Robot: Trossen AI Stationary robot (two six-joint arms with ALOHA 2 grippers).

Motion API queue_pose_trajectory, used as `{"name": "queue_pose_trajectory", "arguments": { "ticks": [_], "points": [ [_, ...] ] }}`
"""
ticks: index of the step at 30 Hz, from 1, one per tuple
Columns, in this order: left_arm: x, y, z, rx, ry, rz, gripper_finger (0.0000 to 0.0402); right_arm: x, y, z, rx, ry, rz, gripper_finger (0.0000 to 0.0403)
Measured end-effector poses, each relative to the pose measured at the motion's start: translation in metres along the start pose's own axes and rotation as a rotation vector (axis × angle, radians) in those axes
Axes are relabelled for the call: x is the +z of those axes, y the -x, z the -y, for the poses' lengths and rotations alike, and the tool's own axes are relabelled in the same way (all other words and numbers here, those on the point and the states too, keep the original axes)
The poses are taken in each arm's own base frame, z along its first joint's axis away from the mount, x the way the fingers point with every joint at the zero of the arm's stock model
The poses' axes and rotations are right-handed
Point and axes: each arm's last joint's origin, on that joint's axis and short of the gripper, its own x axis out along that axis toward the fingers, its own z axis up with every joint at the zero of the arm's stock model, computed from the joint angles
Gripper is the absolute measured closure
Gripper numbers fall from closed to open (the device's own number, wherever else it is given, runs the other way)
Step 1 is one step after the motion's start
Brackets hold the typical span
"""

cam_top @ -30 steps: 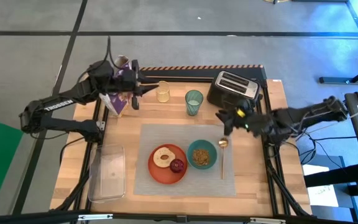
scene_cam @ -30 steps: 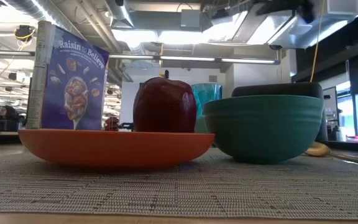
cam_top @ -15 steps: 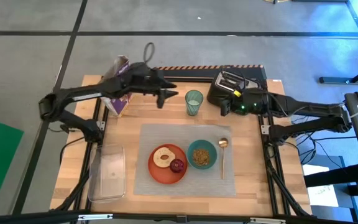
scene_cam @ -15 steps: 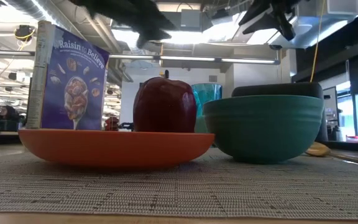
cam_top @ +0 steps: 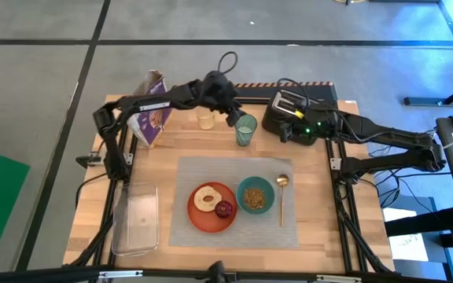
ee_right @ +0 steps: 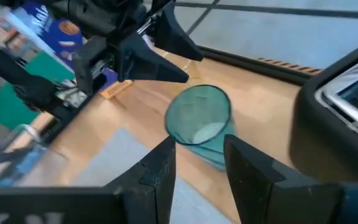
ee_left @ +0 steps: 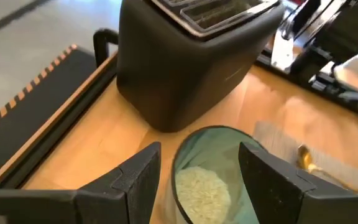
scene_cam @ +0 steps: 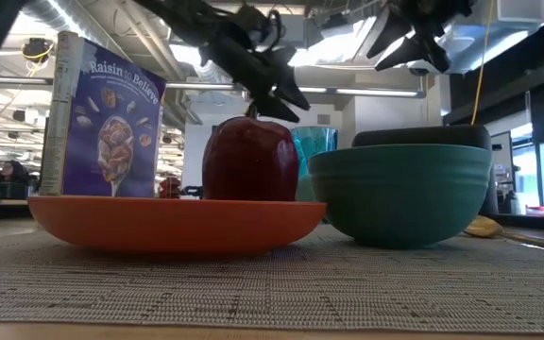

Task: Arrange a breakfast setting
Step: Put the cup of milk above the orange plate on the placemat

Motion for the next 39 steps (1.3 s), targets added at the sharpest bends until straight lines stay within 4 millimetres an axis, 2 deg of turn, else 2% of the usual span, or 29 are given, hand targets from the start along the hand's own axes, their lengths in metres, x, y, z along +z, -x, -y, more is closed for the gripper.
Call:
{"name": "queue_pose_trajectory", "arguments": {
  "ticks": [4,10,14,26,34,39],
  "points": [
    [0.001,-0.017,-0.003,0.001,-0.027,-0.077,0.0191,0.000,0.000,0.002,-0.048,0.043,0.015,0.0276],
    [-0.012,-0.036,-0.009,0.026,-0.022,-0.169,0.0194,0.006,-0.002,0.011,-0.092,0.036,0.037,0.0276],
    [-0.020,-0.044,-0.013,0.015,-0.058,-0.203,0.0217,0.010,-0.003,0.018,-0.096,0.032,0.027,0.0276],
    [-0.021,-0.045,-0.014,0.023,-0.087,-0.215,0.0385,0.025,-0.006,0.040,-0.084,-0.008,0.009,0.0276],
    [-0.021,-0.045,-0.014,0.027,-0.088,-0.213,0.0386,0.036,-0.005,0.050,-0.043,-0.022,0.044,0.0276],
    [-0.013,-0.034,-0.009,0.005,-0.078,-0.233,0.0390,0.041,-0.005,0.054,-0.015,-0.027,0.061,0.0276]
  ]
}}
